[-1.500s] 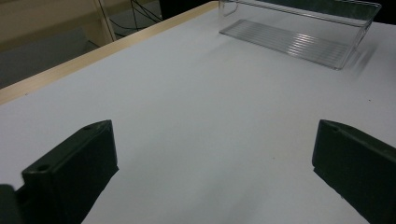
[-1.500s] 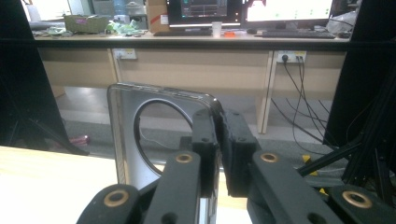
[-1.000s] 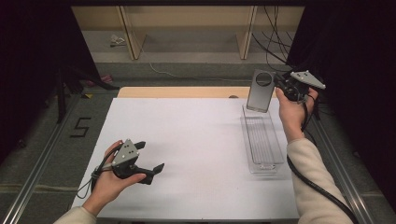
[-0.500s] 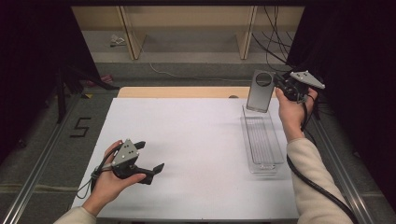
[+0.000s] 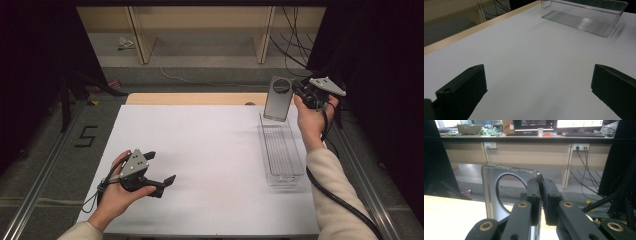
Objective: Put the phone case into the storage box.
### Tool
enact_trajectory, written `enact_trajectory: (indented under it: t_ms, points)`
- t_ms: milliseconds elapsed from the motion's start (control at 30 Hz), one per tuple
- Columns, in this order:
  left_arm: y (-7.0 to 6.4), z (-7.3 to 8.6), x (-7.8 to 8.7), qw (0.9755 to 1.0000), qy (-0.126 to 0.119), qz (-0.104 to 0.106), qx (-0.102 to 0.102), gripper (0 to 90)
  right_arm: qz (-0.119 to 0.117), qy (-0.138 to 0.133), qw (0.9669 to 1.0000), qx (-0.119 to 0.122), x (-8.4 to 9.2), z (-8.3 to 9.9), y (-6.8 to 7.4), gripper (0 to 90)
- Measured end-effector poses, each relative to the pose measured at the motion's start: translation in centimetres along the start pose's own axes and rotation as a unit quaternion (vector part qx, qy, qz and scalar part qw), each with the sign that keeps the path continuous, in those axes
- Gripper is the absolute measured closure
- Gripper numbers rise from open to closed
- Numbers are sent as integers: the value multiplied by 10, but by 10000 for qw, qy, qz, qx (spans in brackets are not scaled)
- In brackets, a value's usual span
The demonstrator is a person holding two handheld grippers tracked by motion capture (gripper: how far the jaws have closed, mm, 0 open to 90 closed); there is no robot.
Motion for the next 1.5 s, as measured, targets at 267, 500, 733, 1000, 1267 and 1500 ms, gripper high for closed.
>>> enact_trajectory:
  t_ms: [267,500,733,1000,1267,1500]
  points:
    - [0,0,0,10000,-2,1,-4,0,-2,31,10000,11,-2,3,0,852]
    - [0,0,0,10000,-6,4,-2,0,-11,81,10000,53,-5,7,0,852]
    - [0,0,0,10000,3,4,-13,0,-23,90,9999,39,-5,8,0,852]
    - [0,0,0,10000,-5,5,-14,0,-26,109,9999,44,-7,10,0,852]
    - [-1,0,0,10000,1,11,-22,0,-37,126,9999,17,-9,10,0,852]
    - [-1,0,0,10000,-4,10,-17,0,-18,121,9999,16,-9,10,-2,852]
Point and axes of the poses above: each handheld gripper's, and its own axes: x roughly backward along the jaws, z roughly out of its underside, y roughly to its left, the point moved 8 cm from there along -x, roughly forward along the jaws, and after that the axes turned 5 degrees about -x, right-handed, at the moved point
